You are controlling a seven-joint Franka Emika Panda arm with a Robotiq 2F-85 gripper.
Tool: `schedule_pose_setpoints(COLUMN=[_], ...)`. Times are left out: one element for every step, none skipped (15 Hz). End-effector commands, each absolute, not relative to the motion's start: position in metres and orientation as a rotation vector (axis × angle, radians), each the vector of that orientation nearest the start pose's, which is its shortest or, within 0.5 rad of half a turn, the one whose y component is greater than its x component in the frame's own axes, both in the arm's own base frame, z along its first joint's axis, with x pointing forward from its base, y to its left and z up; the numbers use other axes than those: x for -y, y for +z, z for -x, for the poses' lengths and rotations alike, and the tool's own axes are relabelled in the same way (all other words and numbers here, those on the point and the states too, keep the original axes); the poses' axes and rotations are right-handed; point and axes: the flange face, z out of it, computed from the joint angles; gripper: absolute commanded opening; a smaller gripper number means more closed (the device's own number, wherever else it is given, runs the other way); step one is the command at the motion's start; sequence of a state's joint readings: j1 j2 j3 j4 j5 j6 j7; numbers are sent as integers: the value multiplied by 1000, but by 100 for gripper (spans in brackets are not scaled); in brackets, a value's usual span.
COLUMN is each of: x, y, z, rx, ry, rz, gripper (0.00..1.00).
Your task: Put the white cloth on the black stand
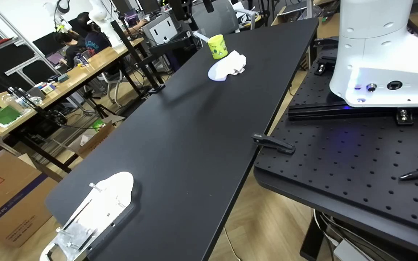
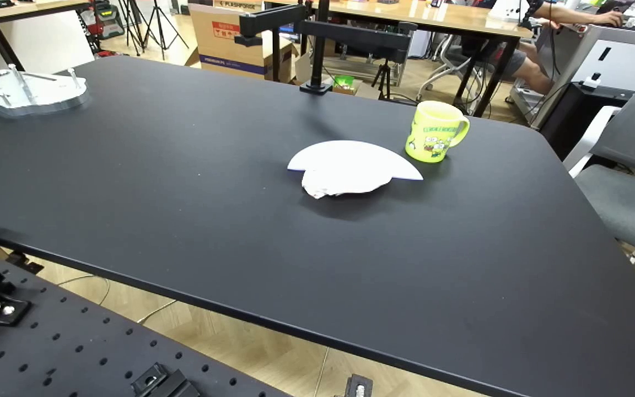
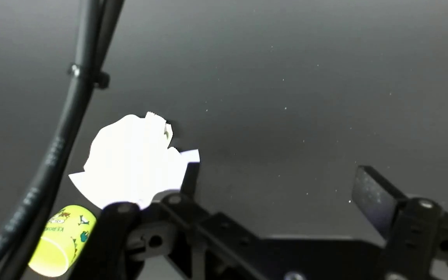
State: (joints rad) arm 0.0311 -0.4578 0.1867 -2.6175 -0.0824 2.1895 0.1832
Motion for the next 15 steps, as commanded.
schedule_pose_setpoints(x=[-37,-20,-4,14,36,56,79,97,110,91,104,111,112,110,113], y=[397,394,392,389,386,382,377,371,368,374,369,366,364,365,363], z=[-396,-400,-403,-406,-407,-407,-406,-406,-405,-404,-402,-401,-401,-404,-407], rx=[-29,-73,-112,-163,-218,-270,-339,-400,-498,-397,-449,-475,-480,-479,-484], ry=[-228,-274,-318,-347,-365,-375,-373,-345,-330,-338,-327,-320,-315,-344,-336], rz=[3266,3264,3261,3260,3258,3253,3252,3243,3212,3231,3222,3216,3215,3211,3217], gripper=[100,100,100,100,100,100,100,100,100,100,100,100,100,100,100])
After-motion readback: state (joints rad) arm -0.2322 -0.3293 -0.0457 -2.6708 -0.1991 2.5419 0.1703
